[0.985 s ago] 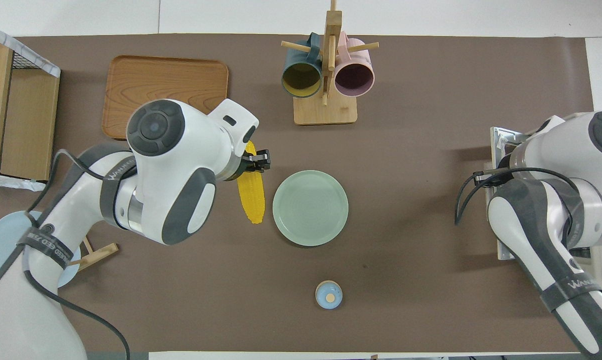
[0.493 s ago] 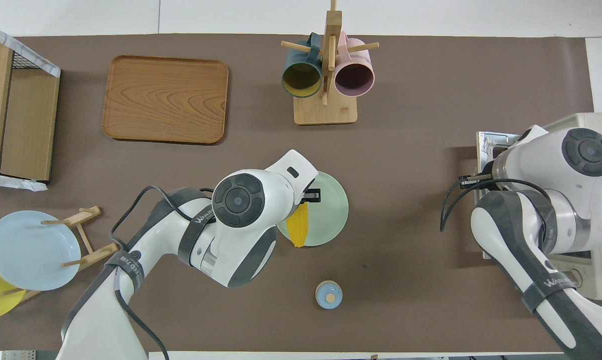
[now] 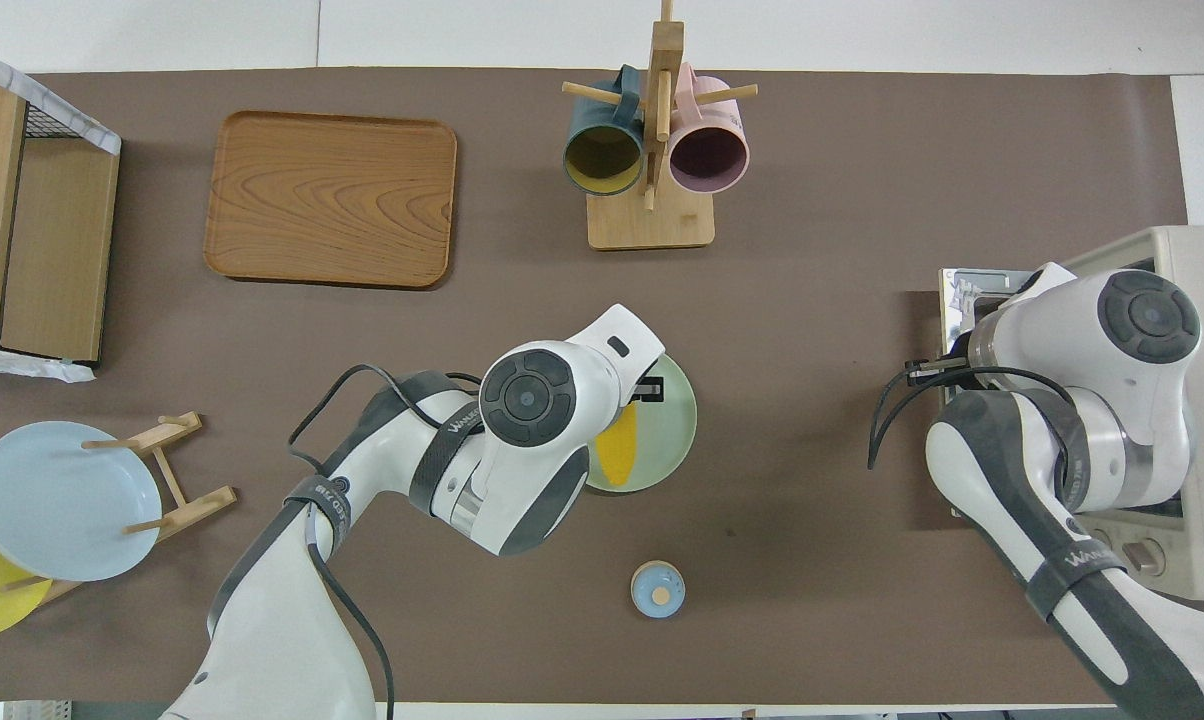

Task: Put corn in oven
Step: 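Lower the corn onto the green plate while the right gripper opens the door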

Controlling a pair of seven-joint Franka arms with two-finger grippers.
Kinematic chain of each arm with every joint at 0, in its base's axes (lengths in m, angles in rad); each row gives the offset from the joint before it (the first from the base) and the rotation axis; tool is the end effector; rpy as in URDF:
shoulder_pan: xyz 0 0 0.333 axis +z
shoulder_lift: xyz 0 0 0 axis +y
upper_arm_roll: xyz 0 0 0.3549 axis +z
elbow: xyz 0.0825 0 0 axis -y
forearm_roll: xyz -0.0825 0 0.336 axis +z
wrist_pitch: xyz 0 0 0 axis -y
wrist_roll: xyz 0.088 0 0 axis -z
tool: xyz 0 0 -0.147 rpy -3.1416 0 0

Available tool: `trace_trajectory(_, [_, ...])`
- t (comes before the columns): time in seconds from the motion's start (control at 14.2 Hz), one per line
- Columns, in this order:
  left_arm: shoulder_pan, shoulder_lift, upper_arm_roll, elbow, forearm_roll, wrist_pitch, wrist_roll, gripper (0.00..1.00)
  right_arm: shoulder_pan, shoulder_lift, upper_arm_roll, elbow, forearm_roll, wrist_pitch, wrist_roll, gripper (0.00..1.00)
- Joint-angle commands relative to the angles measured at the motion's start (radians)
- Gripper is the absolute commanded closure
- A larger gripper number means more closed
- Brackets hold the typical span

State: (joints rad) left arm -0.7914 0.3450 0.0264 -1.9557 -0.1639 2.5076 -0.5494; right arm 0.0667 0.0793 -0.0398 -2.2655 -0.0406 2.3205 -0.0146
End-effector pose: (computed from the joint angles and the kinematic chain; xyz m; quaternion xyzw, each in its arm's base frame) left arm 0.4443 -0.4318 0.3509 0.9922 -0.0477 0.0507 0.1032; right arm 0.4926 0.0115 0.3554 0.9992 0.0348 -0.0120 0.0163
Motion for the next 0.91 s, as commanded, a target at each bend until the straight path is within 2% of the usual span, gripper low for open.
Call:
trace_trajectory(0.0, [-0.022,0.006,0.018,0.006,-0.008,0.013,0.006,0.86,-0.016,0.017,-0.022,-0.037,-0.018,0.016,-0.005,1.0])
trace_trajectory(0.14, [-0.022,0.006,0.018,0.001,-0.008,0.013,0.006,0.32,-0.016,0.02,-0.022,-0.039,-0.018,0.02,-0.005,1.0])
trace_trajectory(0.35, [-0.022,0.005,0.017,0.001,-0.008,0.01,0.006,0.24,-0.016,0.02,-0.022,-0.04,-0.016,0.022,-0.004,1.0])
trace_trajectory(0.42, [-0.022,0.003,0.018,0.003,-0.008,0.005,0.006,0.16,-0.013,0.02,-0.022,-0.04,-0.016,0.023,-0.002,1.0])
trace_trajectory(0.49, [-0.016,-0.01,0.018,0.001,-0.008,-0.006,0.008,0.0,0.002,0.02,-0.022,-0.04,-0.016,0.023,0.005,1.0])
trace_trajectory(0.84, [0.075,-0.15,0.02,0.014,-0.006,-0.212,0.029,0.0,0.065,0.02,-0.022,-0.036,0.057,0.019,0.025,1.0])
